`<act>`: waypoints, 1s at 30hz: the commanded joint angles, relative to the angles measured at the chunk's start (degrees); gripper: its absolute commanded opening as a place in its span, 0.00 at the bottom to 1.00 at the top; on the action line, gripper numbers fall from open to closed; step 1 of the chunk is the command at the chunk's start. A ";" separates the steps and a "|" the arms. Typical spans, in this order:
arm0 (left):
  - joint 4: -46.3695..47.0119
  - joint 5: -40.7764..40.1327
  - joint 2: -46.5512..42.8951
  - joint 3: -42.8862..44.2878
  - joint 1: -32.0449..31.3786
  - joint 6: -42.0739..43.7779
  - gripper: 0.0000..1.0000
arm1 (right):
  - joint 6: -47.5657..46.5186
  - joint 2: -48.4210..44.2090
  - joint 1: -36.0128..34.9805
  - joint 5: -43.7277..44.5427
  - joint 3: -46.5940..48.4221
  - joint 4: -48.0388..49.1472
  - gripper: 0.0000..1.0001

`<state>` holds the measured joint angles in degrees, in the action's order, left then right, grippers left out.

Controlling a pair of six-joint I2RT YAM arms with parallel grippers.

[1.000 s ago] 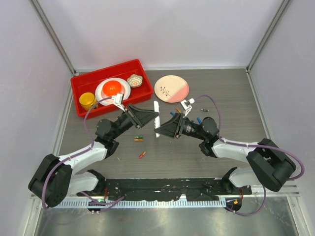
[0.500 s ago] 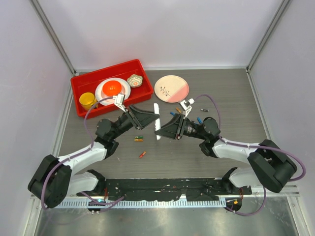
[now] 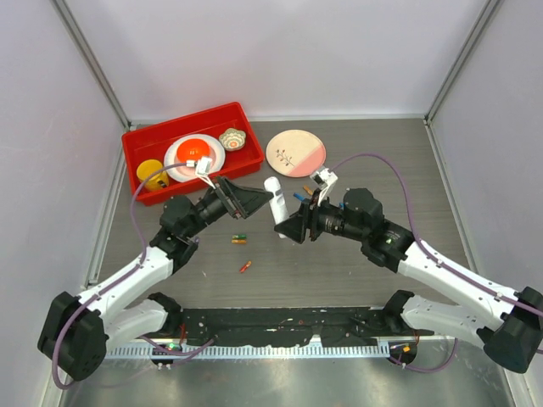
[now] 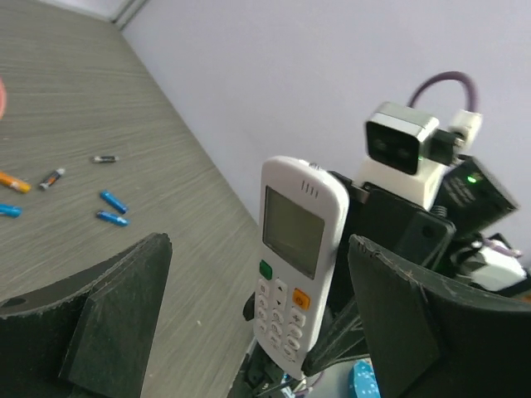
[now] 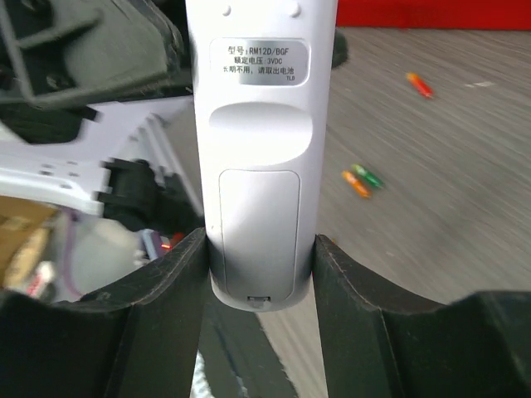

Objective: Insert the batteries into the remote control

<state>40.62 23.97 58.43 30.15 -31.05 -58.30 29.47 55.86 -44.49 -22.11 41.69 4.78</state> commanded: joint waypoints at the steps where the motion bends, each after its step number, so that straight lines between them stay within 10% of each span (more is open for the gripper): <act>1: -11.78 -5.31 -1.74 3.94 -1.90 6.52 0.99 | -13.12 0.73 -4.36 17.60 6.37 -21.98 0.29; 7: -22.16 -14.20 -1.48 8.07 -9.20 13.91 1.00 | -14.01 3.64 -8.94 27.47 8.67 -24.38 0.29; 30: -16.63 -14.30 7.92 8.52 -12.54 10.58 0.75 | -12.69 4.61 -11.14 29.40 10.16 -24.02 0.29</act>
<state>19.92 9.47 65.23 36.34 -42.94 -47.77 17.02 60.53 -55.20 6.07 48.77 -21.17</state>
